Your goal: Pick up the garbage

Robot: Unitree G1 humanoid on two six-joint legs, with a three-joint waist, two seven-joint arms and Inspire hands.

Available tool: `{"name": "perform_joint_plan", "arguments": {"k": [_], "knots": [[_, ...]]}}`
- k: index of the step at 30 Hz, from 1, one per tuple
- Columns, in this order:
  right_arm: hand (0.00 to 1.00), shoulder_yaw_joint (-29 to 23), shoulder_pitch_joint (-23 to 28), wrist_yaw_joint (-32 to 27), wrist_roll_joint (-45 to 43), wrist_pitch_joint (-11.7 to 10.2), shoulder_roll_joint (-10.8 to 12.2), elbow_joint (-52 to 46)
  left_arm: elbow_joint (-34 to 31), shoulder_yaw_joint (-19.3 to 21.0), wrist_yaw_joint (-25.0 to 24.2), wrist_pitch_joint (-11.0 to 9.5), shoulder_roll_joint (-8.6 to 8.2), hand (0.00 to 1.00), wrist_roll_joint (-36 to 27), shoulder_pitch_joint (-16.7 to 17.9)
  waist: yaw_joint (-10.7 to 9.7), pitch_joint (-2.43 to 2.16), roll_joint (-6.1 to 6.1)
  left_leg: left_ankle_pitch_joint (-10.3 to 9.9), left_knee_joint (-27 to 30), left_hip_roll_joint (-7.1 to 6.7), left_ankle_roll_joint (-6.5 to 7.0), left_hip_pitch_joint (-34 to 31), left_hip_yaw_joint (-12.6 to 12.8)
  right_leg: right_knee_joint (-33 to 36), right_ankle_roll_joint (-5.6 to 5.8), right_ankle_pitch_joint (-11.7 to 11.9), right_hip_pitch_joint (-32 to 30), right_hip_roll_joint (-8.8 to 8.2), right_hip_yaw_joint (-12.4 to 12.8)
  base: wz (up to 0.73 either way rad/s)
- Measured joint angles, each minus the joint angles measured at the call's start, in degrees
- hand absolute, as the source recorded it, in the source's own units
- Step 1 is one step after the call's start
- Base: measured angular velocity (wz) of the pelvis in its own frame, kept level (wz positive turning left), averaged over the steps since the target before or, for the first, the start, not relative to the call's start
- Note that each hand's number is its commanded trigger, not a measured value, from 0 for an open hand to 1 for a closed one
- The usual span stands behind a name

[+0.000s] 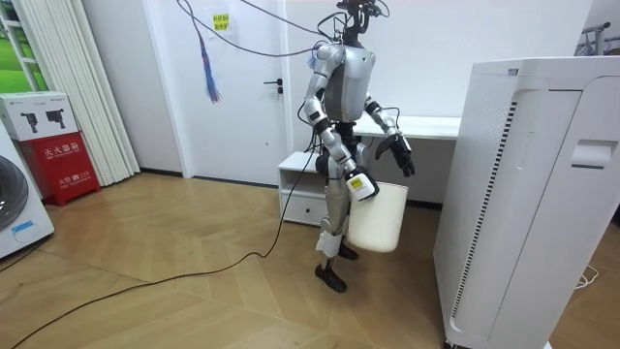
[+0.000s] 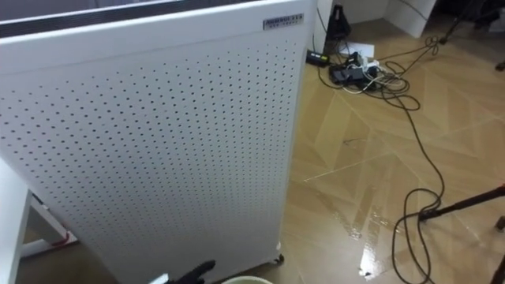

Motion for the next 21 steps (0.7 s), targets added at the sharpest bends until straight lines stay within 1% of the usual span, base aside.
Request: {"name": "perform_joint_plan", "arguments": {"k": [1, 3, 5, 6, 7, 8, 9, 10, 11, 12, 16, 17, 18, 19, 21], "knots": [[1.00, -0.1, 0.1, 0.0, 0.4, 0.0, 0.0, 0.8, 1.4, 0.0, 0.0, 0.0, -0.25, 0.00, -0.1, 0.0, 0.0, 0.02, 0.01, 0.0, -0.1, 0.01, 0.00, 0.3, 0.0, -0.1, 0.02, 0.0, 0.3, 0.02, 0.0, 0.00], [1.00, -0.7, 0.3, 0.0, 1.9, 0.0, 0.8, 3.7, 6.9, 0.2, 0.1, 0.0, -1.17, 0.00, -0.4, -0.2, 0.0, 0.06, -0.10, -0.1, -0.3, 0.14, -0.07, 1.2, 0.0, -0.1, 0.03, -0.2, 1.2, 0.06, 0.0, 0.00], [1.00, -1.4, 0.4, -0.2, 2.3, -0.2, 1.5, 5.4, 8.1, 0.2, 0.1, 0.0, -1.12, 0.00, -0.6, 0.4, 0.0, 0.10, -0.17, -0.1, -0.3, 0.41, -0.16, 1.2, 0.0, -0.4, 0.01, -0.2, 1.4, 0.22, 0.0, 0.04], [1.00, -1.9, 0.4, -0.1, 2.6, -1.0, 1.8, 7.2, 8.8, 0.2, 0.1, -0.2, -1.26, 0.00, -2.3, 0.6, 0.0, 0.05, -0.09, -0.1, -0.3, 0.48, -0.16, 1.2, -0.1, -0.9, 0.00, -0.2, 1.7, 0.33, 0.1, 0.04], [1.00, -2.2, 0.5, 0.0, 2.6, -1.3, 2.0, 7.9, 9.4, 0.2, 0.1, -0.4, -1.35, 0.00, -3.1, 0.7, 0.0, 0.02, -0.04, -0.1, -0.4, 0.46, -0.16, 1.2, -0.1, -1.0, 0.00, -0.2, 1.7, 0.40, 0.1, 0.04], [1.00, -2.9, 0.8, 0.1, 3.0, -2.1, 2.5, 9.2, 11.3, 0.2, 0.1, -1.4, -1.36, 0.00, -5.2, 0.8, 0.0, -0.02, 0.07, -0.2, -0.4, 0.37, -0.24, 1.2, -0.1, -1.0, -0.04, -0.1, 1.8, 0.51, 0.1, 0.00], [1.00, -3.1, 1.4, 0.1, 3.9, -2.5, 2.5, 9.9, 13.6, 0.3, 0.4, -2.0, -1.37, 0.00, -6.8, 0.7, 0.0, -0.05, 0.14, -0.2, -0.6, 0.40, -0.32, 1.3, -0.1, -1.0, -0.08, -0.1, 1.9, 0.63, 0.1, 0.00], [1.00, -3.2, 1.6, 0.1, 4.6, -2.7, 2.5, 10.3, 14.8, 0.4, 0.6, -2.2, -1.40, 0.00, -7.3, 0.7, 0.0, -0.07, 0.17, -0.2, -0.7, 0.45, -0.36, 1.4, -0.1, -1.1, -0.09, -0.1, 2.0, 0.69, 0.1, 0.00], [1.00, -3.4, 1.7, 0.1, 5.2, -3.4, 2.6, 11.5, 17.5, 0.8, 0.8, -2.4, -1.64, 0.00, -7.7, 0.5, 0.0, -0.03, 0.31, -0.3, -0.8, 0.54, -0.48, 1.6, -0.1, -1.5, -0.16, -0.1, 2.2, 0.83, 0.0, 0.00], [1.00, -3.6, 1.7, 0.0, 6.9, -3.9, 2.5, 13.1, 20.2, 0.9, 1.1, -2.6, -1.76, 0.00, -7.8, 0.4, 0.1, -0.11, 0.45, -0.4, -0.9, 0.63, -0.62, 1.9, -0.1, -2.0, -0.26, 0.0, 2.6, 0.99, 0.0, -0.03], [1.00, -4.6, 1.7, -0.2, 11.4, -5.2, 2.6, 17.2, 26.3, 2.4, 2.5, -3.3, -2.34, 0.00, -7.9, 0.5, 0.0, -0.06, 0.62, -0.5, -0.9, 0.62, -0.74, 2.0, -0.1, -2.1, -0.29, -0.1, 2.7, 0.97, -0.1, 0.00], [1.00, -5.5, 1.7, -0.3, 11.8, -5.6, 2.7, 18.6, 28.2, 3.4, 3.1, -3.7, -2.86, 0.00, -7.9, 0.5, 0.0, -0.06, 0.66, -0.5, -1.0, 0.58, -0.74, 2.1, -0.1, -2.0, -0.23, -0.2, 2.8, 0.95, 0.1, 0.00], [1.00, -6.4, 1.7, -0.3, 11.8, -5.7, 3.0, 19.9, 30.0, 4.5, 4.1, -4.1, -3.87, 0.00, -8.5, 0.5, 0.0, -0.06, 0.70, -0.5, -1.0, 0.54, -0.74, 2.2, -0.1, -2.0, -0.18, -0.2, 2.8, 0.92, 0.1, 0.00], [1.00, -7.0, 1.6, -0.3, 11.9, -5.7, 3.2, 20.5, 31.1, 4.8, 4.5, -4.3, -4.25, 0.00, -9.4, 0.5, 0.1, -0.06, 0.69, -0.5, -1.1, 0.54, -0.74, 2.3, -0.1, -2.1, -0.18, -0.2, 2.8, 0.94, 0.1, 0.00], [1.00, -8.8, 1.8, -0.5, 12.4, -6.1, 4.7, 23.6, 36.4, 6.9, 6.1, -4.9, -5.78, 0.00, -14.1, -0.3, 0.0, 0.03, 0.45, -0.5, -1.5, 0.62, -0.74, 3.2, -0.1, -2.9, -0.20, -0.3, 3.8, 1.15, 0.1, 0.00]]}}
